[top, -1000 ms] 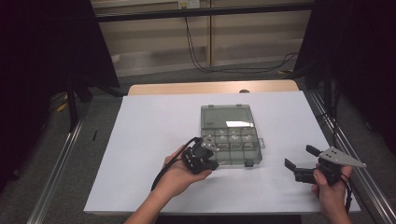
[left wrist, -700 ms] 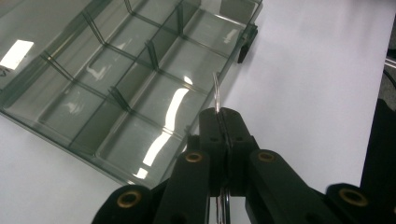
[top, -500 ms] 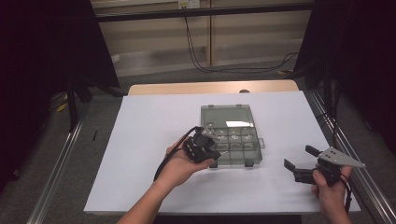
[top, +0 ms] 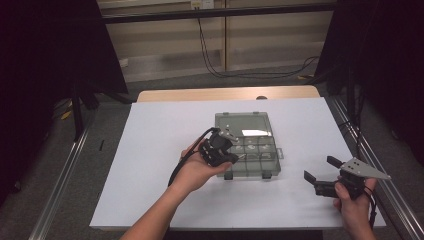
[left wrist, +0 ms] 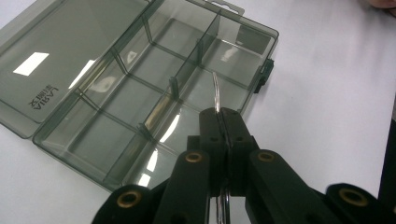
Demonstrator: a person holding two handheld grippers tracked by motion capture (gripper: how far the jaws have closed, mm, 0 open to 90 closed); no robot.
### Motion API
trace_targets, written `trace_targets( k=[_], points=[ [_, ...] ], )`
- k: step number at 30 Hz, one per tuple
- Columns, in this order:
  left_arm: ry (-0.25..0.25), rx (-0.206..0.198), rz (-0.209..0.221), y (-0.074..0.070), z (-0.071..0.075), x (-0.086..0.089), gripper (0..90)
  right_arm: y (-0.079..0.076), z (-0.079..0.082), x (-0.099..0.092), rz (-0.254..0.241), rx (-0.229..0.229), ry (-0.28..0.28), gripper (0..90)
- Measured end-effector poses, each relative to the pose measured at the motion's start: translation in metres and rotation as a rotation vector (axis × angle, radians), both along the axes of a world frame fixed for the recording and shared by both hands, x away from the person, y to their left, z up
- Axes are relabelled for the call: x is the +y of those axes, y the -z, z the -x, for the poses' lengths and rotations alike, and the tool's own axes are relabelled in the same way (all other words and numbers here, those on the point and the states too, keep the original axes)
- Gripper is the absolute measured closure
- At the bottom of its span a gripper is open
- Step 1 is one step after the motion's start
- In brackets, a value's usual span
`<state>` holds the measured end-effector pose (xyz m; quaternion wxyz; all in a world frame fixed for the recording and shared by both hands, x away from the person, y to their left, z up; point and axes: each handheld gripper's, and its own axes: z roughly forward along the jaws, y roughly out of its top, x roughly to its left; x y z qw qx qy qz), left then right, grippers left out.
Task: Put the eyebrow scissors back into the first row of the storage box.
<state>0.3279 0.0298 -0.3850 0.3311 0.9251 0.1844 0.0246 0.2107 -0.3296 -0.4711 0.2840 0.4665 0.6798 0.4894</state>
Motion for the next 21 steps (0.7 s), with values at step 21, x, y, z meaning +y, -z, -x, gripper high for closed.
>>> trace_targets(
  k=[21],
  points=[
    [-0.030, -0.006, 0.009, -0.003, -0.023, -0.009, 88.7, 0.001, 0.000, 0.000, -0.002, 0.004, -0.004, 0.0]
  ],
)
